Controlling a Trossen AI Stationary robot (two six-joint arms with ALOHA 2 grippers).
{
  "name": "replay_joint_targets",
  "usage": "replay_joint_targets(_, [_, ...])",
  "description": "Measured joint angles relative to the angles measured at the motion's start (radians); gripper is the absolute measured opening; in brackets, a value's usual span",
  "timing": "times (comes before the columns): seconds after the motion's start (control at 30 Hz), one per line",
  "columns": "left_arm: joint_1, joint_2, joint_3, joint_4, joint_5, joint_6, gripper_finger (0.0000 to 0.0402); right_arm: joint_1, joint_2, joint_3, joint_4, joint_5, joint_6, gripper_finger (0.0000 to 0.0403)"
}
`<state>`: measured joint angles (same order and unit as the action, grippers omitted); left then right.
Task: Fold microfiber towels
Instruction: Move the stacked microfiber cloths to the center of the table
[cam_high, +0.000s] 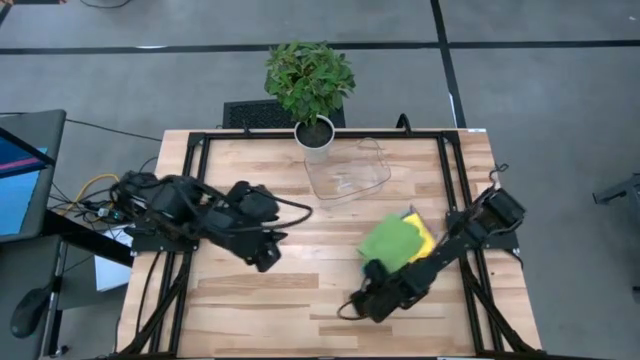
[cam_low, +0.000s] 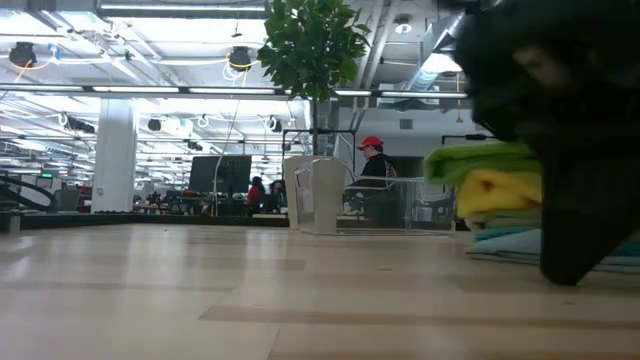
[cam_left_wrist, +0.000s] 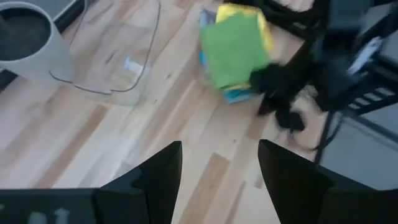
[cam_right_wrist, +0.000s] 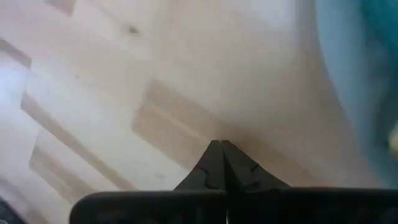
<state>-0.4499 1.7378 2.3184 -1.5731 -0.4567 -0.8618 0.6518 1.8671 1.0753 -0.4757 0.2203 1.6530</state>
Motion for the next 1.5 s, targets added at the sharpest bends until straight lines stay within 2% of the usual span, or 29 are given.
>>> replay_joint_targets(0.13, [-0.034,-0.044,0.0,0.001,-0.005,-0.041,0.0204,-0.018,0.122,0.129,0.045,-0.066,-0.113,0.0006])
replay_joint_targets(0.23, [-0.069,-0.069,0.0,0.001,-0.06,-0.083,0.0204,-0.021,0.172,0.258,-0.05,-0.072,-0.191,0.0006])
replay_joint_targets(0.33, [-0.097,-0.08,0.0,0.001,-0.113,-0.097,0.0204,-0.019,0.149,0.327,-0.248,-0.065,-0.195,0.0006])
replay_joint_targets(0.43, [-0.114,-0.082,0.0,0.001,-0.155,-0.112,0.0204,-0.006,0.079,0.333,-0.32,-0.067,-0.206,0.0006])
replay_joint_targets(0.6, [-0.126,-0.082,0.0,0.002,-0.194,-0.168,0.0204,0.044,-0.142,0.337,-0.427,-0.053,-0.216,0.0005])
replay_joint_targets(0.67, [-0.13,-0.08,-0.006,0.004,-0.215,-0.221,0.0204,0.071,-0.226,0.337,-0.591,0.005,-0.16,0.0006])
replay_joint_targets(0.8, [-0.135,-0.077,-0.103,0.012,-0.241,-0.353,0.0204,0.056,-0.352,0.336,-1.072,0.074,0.043,0.0005])
replay_joint_targets(0.87, [-0.135,-0.076,-0.195,0.079,-0.241,-0.42,0.0204,0.011,-0.415,0.299,-1.082,0.118,0.048,0.0005])
replay_joint_targets(0.97, [-0.135,-0.076,-0.38,0.295,-0.189,-0.473,0.0204,-0.064,-0.518,0.202,-1.024,0.156,-0.001,0.0005])
replay_joint_targets(1.03, [-0.132,-0.074,-0.516,0.518,-0.127,-0.473,0.0204,-0.115,-0.534,0.137,-1.106,0.123,0.009,0.0005])
replay_joint_targets(1.17, [-0.102,-0.074,-0.805,1.032,-0.042,-0.483,0.0204,-0.173,-0.582,0.011,-1.007,0.081,-0.037,0.0005])
replay_joint_targets(1.3, [-0.046,-0.052,-1.066,1.492,-0.072,-0.527,0.0204,-0.182,-0.585,-0.063,-0.981,0.07,-0.046,0.0005])
replay_joint_targets(1.4, [0.017,0.017,-1.173,1.783,-0.01,-0.494,0.0204,-0.191,-0.586,-0.091,-0.987,0.069,-0.057,0.0005])
replay_joint_targets(1.5, [0.071,0.133,-1.171,1.933,0.09,-0.419,0.0201,-0.189,-0.587,-0.093,-0.989,0.069,-0.065,0.0005])
